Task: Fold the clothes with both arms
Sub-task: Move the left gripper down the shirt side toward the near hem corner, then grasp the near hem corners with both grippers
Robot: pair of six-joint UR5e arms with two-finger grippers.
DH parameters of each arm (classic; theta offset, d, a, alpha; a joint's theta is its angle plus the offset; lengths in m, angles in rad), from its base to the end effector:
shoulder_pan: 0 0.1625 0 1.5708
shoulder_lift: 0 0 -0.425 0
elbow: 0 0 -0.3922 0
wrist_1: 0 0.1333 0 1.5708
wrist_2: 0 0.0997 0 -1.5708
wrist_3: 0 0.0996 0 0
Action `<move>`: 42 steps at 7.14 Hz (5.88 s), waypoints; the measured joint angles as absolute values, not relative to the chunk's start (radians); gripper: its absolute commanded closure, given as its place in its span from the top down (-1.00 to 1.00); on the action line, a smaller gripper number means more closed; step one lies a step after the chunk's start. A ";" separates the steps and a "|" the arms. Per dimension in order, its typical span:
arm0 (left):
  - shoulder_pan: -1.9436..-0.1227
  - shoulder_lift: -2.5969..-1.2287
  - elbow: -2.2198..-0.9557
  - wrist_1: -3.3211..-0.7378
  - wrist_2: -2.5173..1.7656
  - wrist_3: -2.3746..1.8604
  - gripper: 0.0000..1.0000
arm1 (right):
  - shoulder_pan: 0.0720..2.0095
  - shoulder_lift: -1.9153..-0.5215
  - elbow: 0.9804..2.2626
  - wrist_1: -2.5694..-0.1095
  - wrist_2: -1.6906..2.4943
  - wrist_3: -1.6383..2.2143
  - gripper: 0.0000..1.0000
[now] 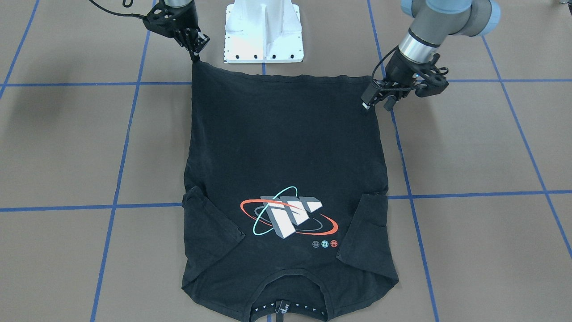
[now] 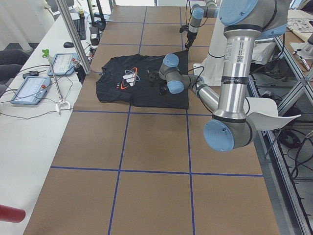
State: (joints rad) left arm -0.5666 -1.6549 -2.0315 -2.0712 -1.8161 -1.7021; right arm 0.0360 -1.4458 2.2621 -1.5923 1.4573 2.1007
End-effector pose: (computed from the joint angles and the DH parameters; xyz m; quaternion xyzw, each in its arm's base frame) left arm 0.3673 -0.3630 0.3450 0.0035 0.5066 -0.2367 0.8291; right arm -0.4566 -0.1611 0.2966 -0.0437 -0.3875 0.2781 0.8779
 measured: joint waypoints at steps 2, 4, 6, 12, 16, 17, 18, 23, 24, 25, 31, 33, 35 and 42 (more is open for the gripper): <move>-0.474 -1.632 -2.047 -1.988 -1.735 -1.724 0.95 | 0.034 -1.456 2.264 -1.592 1.457 2.104 -1.00; -0.407 -1.597 -2.052 -1.943 -1.710 -1.755 0.85 | 0.033 -1.461 2.264 -1.592 1.458 2.106 -1.00; -0.363 -1.559 -2.064 -1.938 -1.707 -1.789 0.81 | 0.032 -1.461 2.264 -1.592 1.459 2.106 -1.00; -0.202 -1.429 -2.141 -2.036 -1.652 -2.023 0.70 | 0.028 -1.460 2.264 -1.592 1.459 2.106 -1.00; -0.146 -1.389 -2.099 -2.177 -1.593 -2.099 0.64 | 0.025 -1.460 2.264 -1.592 1.459 2.106 -1.00; -0.140 -1.390 -2.091 -2.180 -1.592 -2.102 0.51 | 0.025 -1.460 2.264 -1.592 1.459 2.106 -1.00; -0.137 -1.391 -2.084 -2.181 -1.591 -2.103 0.41 | 0.024 -1.460 2.264 -1.592 1.459 2.106 -1.00; -0.135 -1.391 -2.071 -2.181 -1.585 -2.106 -0.24 | 0.023 -1.460 2.264 -1.592 1.459 2.105 -1.00; -0.135 -1.391 -2.069 -2.181 -1.585 -2.106 -0.53 | 0.024 -1.460 2.265 -1.592 1.459 2.105 -1.00; -0.136 -1.391 -2.068 -2.181 -1.585 -2.107 -0.88 | 0.024 -1.460 2.265 -1.592 1.459 2.105 -1.00; -0.146 -1.374 -2.150 -2.177 -1.597 -2.100 -1.00 | 0.019 -1.468 2.283 -1.592 1.471 2.105 -1.00; -0.148 -1.354 -2.221 -2.175 -1.626 -2.097 -1.00 | -0.020 -1.495 2.310 -1.592 1.481 2.109 -1.00; -0.148 -1.351 -2.259 -2.175 -1.642 -2.097 -1.00 | -0.042 -1.540 2.344 -1.592 1.485 2.111 -1.00; -0.230 -1.439 -2.313 -2.174 -1.699 -2.085 -1.00 | 0.050 -1.565 2.411 -1.593 1.571 2.105 -1.00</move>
